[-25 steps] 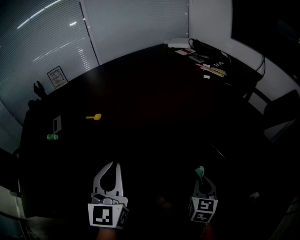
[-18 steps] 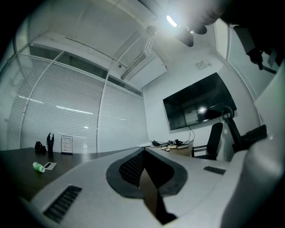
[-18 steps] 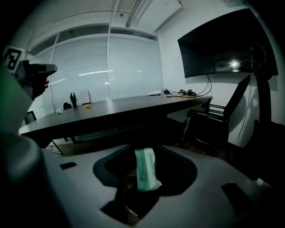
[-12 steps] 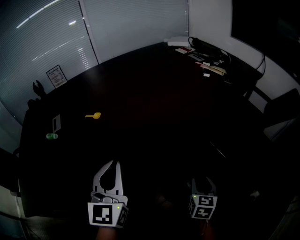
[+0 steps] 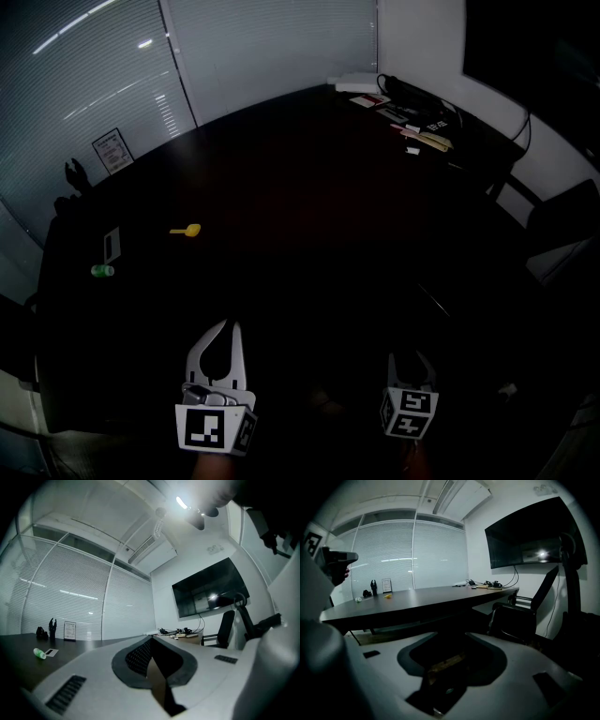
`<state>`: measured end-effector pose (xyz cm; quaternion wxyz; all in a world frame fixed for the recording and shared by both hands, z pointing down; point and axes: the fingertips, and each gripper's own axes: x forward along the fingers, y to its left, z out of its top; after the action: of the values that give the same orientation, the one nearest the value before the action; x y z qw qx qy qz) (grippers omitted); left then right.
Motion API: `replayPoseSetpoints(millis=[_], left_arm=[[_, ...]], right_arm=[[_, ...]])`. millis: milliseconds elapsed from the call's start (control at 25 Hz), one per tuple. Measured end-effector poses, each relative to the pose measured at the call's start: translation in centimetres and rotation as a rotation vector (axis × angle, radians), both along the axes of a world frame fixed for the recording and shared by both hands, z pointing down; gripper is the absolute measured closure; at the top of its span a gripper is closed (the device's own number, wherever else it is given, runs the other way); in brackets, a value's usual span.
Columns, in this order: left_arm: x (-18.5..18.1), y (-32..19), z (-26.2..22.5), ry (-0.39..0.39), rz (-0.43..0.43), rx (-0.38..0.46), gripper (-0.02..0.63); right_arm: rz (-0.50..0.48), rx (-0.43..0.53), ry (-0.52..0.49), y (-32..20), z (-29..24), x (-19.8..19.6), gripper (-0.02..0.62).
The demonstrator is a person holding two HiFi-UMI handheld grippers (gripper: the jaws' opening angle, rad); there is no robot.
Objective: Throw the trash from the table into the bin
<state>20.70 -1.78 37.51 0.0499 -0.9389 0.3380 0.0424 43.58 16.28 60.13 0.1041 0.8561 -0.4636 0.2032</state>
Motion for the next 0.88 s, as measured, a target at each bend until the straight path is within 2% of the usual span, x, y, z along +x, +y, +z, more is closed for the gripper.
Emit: replayPoseSetpoints(millis=[200,440,680,880], left_arm=[[-0.5,0.1,1.8,-0.075,-0.001,-0.032,0.609],[-0.2,0.1,2.1,-0.098,-0.002,-0.023,0.609],[-0.4,0.1,1.4,-0.048,-0.003,-0.030,0.609],[-0.6,-0.3,1.4,-0.044,-0.014,-0.038,0.609]], right_arm=[[-0.007,0.008,0.017,-0.2,-0.5,0.0,0.423],[-0.008,0.021,0.030,-0.5,-1.3,0.1,0.425],[-0.013,0.026,0.031,-0.6,-1.5,0.1,0.425],[-0.024,0.030,0.032,-1.0,-1.7,0.1,0.425]])
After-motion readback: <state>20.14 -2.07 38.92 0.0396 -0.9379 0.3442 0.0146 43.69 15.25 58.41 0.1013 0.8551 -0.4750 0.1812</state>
